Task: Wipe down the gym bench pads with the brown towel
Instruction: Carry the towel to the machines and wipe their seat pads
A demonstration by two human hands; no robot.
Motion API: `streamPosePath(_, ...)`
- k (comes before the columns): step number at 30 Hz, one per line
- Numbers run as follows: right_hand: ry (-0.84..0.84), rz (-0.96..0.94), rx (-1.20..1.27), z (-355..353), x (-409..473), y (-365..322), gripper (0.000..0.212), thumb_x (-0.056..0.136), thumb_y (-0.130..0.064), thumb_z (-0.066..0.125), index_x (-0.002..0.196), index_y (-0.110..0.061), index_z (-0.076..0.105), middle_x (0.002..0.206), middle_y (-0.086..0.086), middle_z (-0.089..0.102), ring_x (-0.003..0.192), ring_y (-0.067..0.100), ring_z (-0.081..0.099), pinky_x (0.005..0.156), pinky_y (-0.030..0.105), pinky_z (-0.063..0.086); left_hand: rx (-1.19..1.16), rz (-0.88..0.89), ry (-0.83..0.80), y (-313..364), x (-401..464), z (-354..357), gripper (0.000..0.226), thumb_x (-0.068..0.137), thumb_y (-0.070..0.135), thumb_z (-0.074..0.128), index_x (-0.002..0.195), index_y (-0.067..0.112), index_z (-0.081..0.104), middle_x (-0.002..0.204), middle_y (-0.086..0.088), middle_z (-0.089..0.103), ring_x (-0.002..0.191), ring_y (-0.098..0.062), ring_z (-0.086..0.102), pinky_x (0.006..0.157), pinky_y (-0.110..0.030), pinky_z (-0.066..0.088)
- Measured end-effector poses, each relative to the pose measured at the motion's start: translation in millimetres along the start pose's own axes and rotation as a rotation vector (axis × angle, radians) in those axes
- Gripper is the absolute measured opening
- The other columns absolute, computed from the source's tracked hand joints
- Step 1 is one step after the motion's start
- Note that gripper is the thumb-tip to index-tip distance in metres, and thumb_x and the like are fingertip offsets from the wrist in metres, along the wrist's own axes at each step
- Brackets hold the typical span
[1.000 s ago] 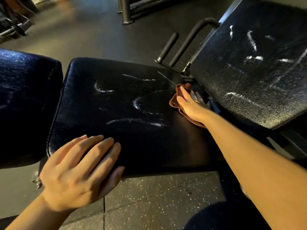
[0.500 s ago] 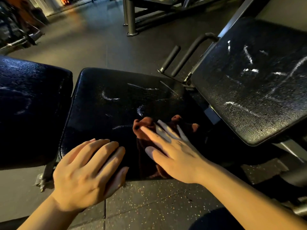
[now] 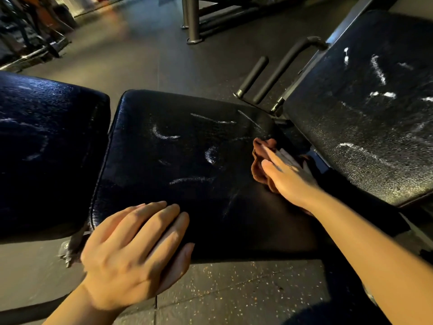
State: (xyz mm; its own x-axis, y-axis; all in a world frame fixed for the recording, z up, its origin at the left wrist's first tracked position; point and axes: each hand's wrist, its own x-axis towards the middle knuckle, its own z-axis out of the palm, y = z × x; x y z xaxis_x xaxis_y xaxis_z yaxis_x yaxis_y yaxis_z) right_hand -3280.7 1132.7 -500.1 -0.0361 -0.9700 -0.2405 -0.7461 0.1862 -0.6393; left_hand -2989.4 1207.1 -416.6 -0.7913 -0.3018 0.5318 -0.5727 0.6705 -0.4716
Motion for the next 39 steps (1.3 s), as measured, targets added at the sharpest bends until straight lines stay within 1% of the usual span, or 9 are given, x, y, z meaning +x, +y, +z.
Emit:
streamPosePath(4, -0.086, -0.225, 0.075, 7, -37, -35, 0.045, 0.107, -0.038, 0.022, 0.144, -0.057, 0.004, 0.163, -0.016, 0.008, 0.143, -0.009, -0.009, 0.121, 0.039, -0.012, -0.026, -0.016, -0.013, 1, 1, -1, 0.033, 0.093, 0.033, 0.057, 0.098, 0.010, 0.079, 0.100, -0.007, 0.075, 0.093, -0.024, 0.069, 0.077, -0.033, 0.048)
streamPosePath(7, -0.122, -0.423, 0.091, 21, -78, -66, 0.041, 0.099, -0.043, 0.020, 0.125, -0.069, 0.003, 0.159, -0.025, 0.006, 0.137, -0.019, -0.016, 0.121, 0.038, -0.014, -0.046, -0.016, -0.006, -1, 2, -2, 0.032, 0.094, 0.028, 0.054, 0.116, 0.011, 0.069, 0.107, -0.009, 0.073, 0.097, -0.026, 0.065, 0.076, -0.033, 0.045)
streamPosePath(11, -0.135, -0.615, 0.056, 30, -107, -88, 0.064, 0.085, -0.060, 0.013, 0.148, -0.054, 0.019, 0.161, -0.026, 0.006, 0.142, -0.013, -0.016, 0.119, 0.036, -0.017, -0.121, -0.095, 0.012, -5, -1, -7, 0.038, 0.095, 0.020, 0.043, 0.131, 0.012, 0.052, 0.127, -0.013, 0.056, 0.108, -0.031, 0.057, 0.081, -0.038, 0.044)
streamPosePath(16, -0.085, -0.462, 0.019, 22, -73, -79, 0.062, 0.085, -0.073, 0.001, 0.144, -0.052, 0.005, 0.158, -0.026, -0.003, 0.142, -0.010, -0.018, 0.120, 0.036, -0.014, -0.159, -0.243, -0.040, -10, 7, -16, 0.030, 0.094, 0.021, 0.048, 0.121, 0.010, 0.057, 0.121, -0.014, 0.060, 0.110, -0.033, 0.056, 0.089, -0.040, 0.042)
streamPosePath(20, -0.012, -0.226, -0.082, 12, -25, -42, 0.053, 0.102, -0.049, 0.007, 0.153, -0.037, -0.004, 0.162, -0.016, -0.001, 0.149, 0.004, -0.011, 0.122, 0.037, -0.005, -0.170, -0.280, -0.055, -10, 7, -16, 0.030, 0.092, 0.027, 0.051, 0.118, 0.013, 0.059, 0.114, -0.013, 0.066, 0.109, -0.028, 0.057, 0.093, -0.036, 0.038)
streamPosePath(23, 0.078, -0.028, -0.015, -1, 1, -7, 0.057, 0.102, -0.055, 0.015, 0.155, -0.035, 0.012, 0.165, -0.006, 0.003, 0.151, 0.012, -0.004, 0.122, 0.039, 0.001, -0.169, -0.300, -0.004, -6, 6, -13, 0.027, 0.093, 0.027, 0.051, 0.115, 0.015, 0.060, 0.108, -0.010, 0.069, 0.104, -0.026, 0.060, 0.088, -0.036, 0.042)
streamPosePath(28, 0.035, 0.093, -0.110, 2, 10, -7, 0.060, 0.103, -0.055, 0.015, 0.157, -0.033, 0.000, 0.166, -0.004, -0.005, 0.151, 0.013, -0.009, 0.122, 0.042, -0.006, -0.131, -0.352, 0.057, -4, 5, -6, 0.030, 0.091, 0.027, 0.055, 0.113, 0.008, 0.064, 0.101, -0.010, 0.070, 0.093, -0.032, 0.066, 0.076, -0.041, 0.050)
streamPosePath(35, -0.048, -0.292, -0.088, 16, -18, -105, 0.055, 0.104, -0.054, 0.017, 0.155, -0.041, 0.002, 0.165, -0.013, -0.001, 0.149, 0.005, -0.010, 0.119, 0.042, -0.009, -0.153, -0.368, 0.074, -1, 6, -4, 0.032, 0.091, 0.028, 0.054, 0.116, 0.010, 0.064, 0.103, -0.010, 0.071, 0.095, -0.031, 0.065, 0.078, -0.040, 0.048)
streamPosePath(39, -0.074, -0.612, -0.218, 34, -47, -151, 0.069, 0.084, -0.059, 0.009, 0.149, -0.047, -0.012, 0.162, -0.018, -0.012, 0.147, 0.004, -0.018, 0.117, 0.048, -0.016, -0.223, -0.368, 0.136, -4, 2, -4, 0.041, 0.089, 0.029, 0.052, 0.125, 0.008, 0.050, 0.113, -0.011, 0.065, 0.102, -0.029, 0.059, 0.084, -0.037, 0.044)
